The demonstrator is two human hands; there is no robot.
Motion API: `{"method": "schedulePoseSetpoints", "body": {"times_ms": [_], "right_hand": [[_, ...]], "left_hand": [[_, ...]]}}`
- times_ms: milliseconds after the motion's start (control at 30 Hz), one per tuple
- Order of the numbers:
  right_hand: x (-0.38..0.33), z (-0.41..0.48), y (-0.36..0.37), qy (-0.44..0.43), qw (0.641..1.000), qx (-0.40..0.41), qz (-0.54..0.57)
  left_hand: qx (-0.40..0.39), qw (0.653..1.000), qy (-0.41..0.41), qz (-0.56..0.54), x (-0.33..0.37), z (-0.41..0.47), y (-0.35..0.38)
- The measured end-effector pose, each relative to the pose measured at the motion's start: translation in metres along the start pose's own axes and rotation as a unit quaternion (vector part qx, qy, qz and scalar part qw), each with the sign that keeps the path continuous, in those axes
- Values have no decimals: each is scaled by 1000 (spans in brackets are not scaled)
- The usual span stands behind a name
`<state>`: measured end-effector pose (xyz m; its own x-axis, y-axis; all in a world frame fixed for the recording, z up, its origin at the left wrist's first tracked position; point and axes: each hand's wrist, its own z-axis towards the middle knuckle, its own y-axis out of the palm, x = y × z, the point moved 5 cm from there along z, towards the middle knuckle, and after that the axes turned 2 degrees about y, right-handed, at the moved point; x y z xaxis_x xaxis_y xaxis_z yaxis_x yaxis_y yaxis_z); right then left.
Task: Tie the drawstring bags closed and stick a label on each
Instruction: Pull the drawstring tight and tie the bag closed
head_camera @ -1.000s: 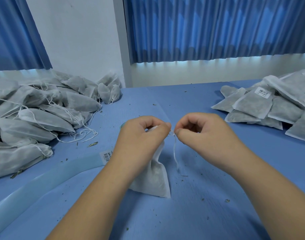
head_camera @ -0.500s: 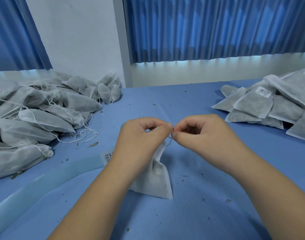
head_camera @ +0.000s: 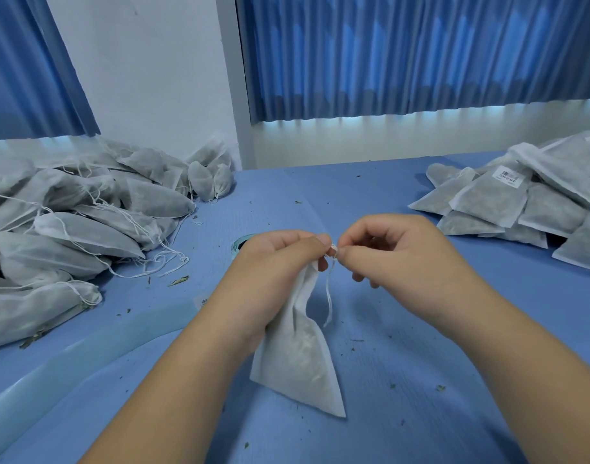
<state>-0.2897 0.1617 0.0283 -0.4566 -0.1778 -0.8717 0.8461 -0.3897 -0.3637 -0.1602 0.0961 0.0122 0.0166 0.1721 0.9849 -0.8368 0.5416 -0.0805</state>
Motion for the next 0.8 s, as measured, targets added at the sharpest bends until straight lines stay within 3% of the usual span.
{"method": "schedulePoseSetpoints", "body": {"times_ms": [267, 800], "right_hand": [[-2, 1, -1, 1, 1000, -4, 29], [-9, -5, 0, -13, 999, -33, 35]], "left_hand": [[-69, 996, 2, -58, 0, -1, 5], [-15, 998, 8, -57, 0, 0, -1]]}}
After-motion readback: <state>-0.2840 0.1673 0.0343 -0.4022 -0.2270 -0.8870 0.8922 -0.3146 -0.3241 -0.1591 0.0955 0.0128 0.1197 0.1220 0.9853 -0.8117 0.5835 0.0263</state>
